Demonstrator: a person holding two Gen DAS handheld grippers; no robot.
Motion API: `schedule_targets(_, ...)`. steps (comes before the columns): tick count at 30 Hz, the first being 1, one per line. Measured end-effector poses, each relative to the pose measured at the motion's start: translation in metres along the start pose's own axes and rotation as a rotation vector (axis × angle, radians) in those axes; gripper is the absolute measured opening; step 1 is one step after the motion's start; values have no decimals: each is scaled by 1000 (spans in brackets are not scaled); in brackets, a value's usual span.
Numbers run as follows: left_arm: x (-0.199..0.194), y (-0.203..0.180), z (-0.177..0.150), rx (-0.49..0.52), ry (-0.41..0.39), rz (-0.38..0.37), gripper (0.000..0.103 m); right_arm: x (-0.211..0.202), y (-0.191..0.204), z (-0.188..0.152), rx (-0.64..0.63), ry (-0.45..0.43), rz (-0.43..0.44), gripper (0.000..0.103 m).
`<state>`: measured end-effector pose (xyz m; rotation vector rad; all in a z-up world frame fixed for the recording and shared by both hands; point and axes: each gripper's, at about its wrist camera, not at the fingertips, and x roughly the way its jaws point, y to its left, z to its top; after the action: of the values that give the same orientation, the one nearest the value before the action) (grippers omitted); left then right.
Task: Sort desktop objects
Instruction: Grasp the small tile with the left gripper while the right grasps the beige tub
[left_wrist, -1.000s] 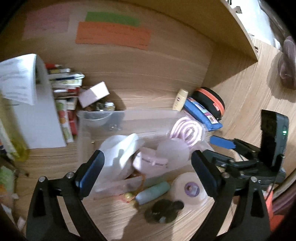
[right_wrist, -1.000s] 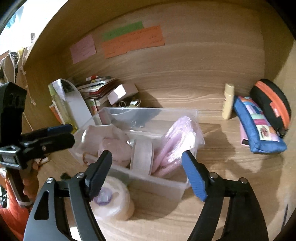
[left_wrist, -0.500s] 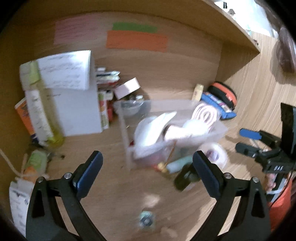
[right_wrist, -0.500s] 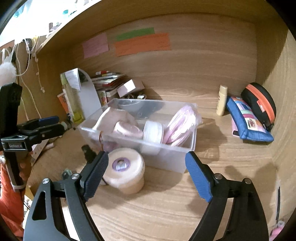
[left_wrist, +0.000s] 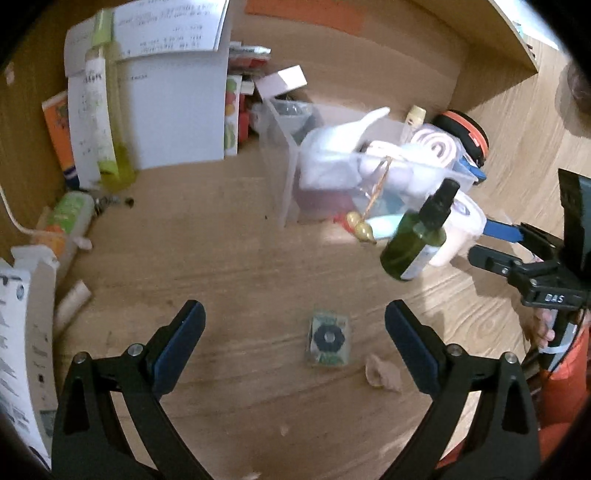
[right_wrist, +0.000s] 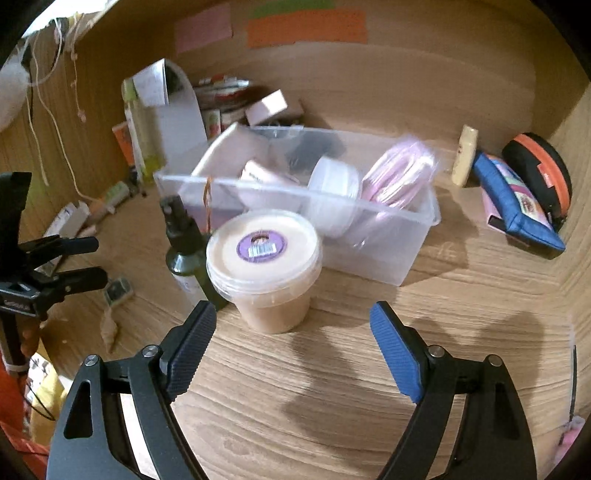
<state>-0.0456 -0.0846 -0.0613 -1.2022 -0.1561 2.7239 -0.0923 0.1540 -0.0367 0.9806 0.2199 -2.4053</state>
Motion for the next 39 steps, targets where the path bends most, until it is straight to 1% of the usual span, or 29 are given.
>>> schedule_targets(6, -1, -4, -6, 20, 1, 7, 99, 17, 7, 5, -29, 18, -54, 83)
schedule_targets(8, -2, -8, -8, 38, -3, 6, 92, 22, 10, 9, -32, 24, -47, 83)
schedule_targets(9, -1, -8, -9, 44, 5, -10, 82, 24, 10, 11, -29, 34, -42, 83)
schedule_targets(10, 0, -8, -9, 46, 24, -35, 75, 26, 11, 13, -25, 41, -23, 83)
schedule_targets(12, 4, -10, -10, 47, 38, -45, 73, 27, 11, 14, -15, 40, 1, 83)
schedule_targets(14, 8, -14, -11, 63, 45, -33, 69, 27, 11, 17, -15, 28, -7, 82)
schedule_targets(16, 12, -16, -11, 70, 58, -33, 62, 30, 11, 19, -13, 30, 0, 82)
schedule_targets(18, 14, -17, -12, 74, 60, -25, 58, 33, 9, 21, 7, 43, 23, 78)
schedule_targets(20, 14, -18, -11, 77, 62, -21, 55, 38, 7, 22, 34, 60, 45, 70)
schedule_targets(23, 16, -20, -11, 91, 57, -1, 50, 42, 7, 22, 48, 70, 74, 63)
schedule_targets(26, 18, -22, -11, 100, 54, 20, 40, 43, 10, 22, 37, 63, 62, 61)
schedule_targets(27, 19, -22, -10, 99, 54, 22, 34, 43, 10, 22, 36, 61, 59, 61)
schedule_targets(28, 19, -22, -10, 99, 54, 25, 25, 43, 10, 22, 37, 61, 62, 61)
schedule_targets(31, 19, -18, -9, 86, 51, 35, 24, 41, 6, 21, 41, 56, 76, 55)
schedule_targets(34, 18, -11, -8, 45, 50, 24, 24, 39, 4, 19, 45, 56, 95, 55)
schedule_targets(39, 10, -6, -6, 3, 26, 4, 24, 31, 1, 13, 34, 48, 98, 55)
